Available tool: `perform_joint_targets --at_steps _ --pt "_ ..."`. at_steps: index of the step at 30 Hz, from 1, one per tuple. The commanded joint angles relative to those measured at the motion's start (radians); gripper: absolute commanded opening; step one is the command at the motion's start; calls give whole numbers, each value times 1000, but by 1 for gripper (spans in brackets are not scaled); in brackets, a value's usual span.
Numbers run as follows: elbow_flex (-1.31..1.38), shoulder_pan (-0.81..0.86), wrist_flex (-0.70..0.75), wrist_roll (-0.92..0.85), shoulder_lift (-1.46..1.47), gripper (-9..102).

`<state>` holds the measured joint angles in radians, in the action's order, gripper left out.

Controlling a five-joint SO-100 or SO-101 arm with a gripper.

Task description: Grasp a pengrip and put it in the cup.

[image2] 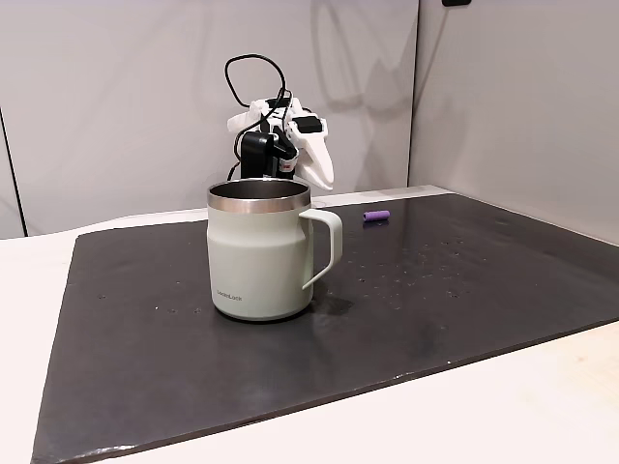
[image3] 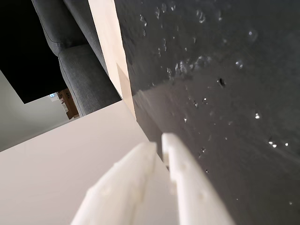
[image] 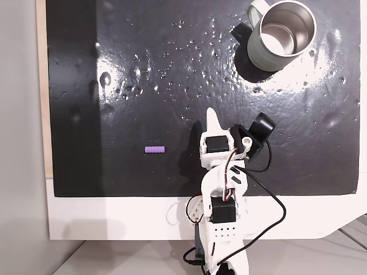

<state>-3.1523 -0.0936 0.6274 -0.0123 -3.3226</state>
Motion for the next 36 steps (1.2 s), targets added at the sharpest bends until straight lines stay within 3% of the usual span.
perform_joint_targets --at_steps 1,16,21,25,36 --pt "-37 -9 5 -9 -15 0" --pt "18 -23 48 -15 -15 0" --pt "192 -130 161 -48 0 0" --pt "411 -176 210 -52 175 0" --pt "913 -284 485 137 607 0"
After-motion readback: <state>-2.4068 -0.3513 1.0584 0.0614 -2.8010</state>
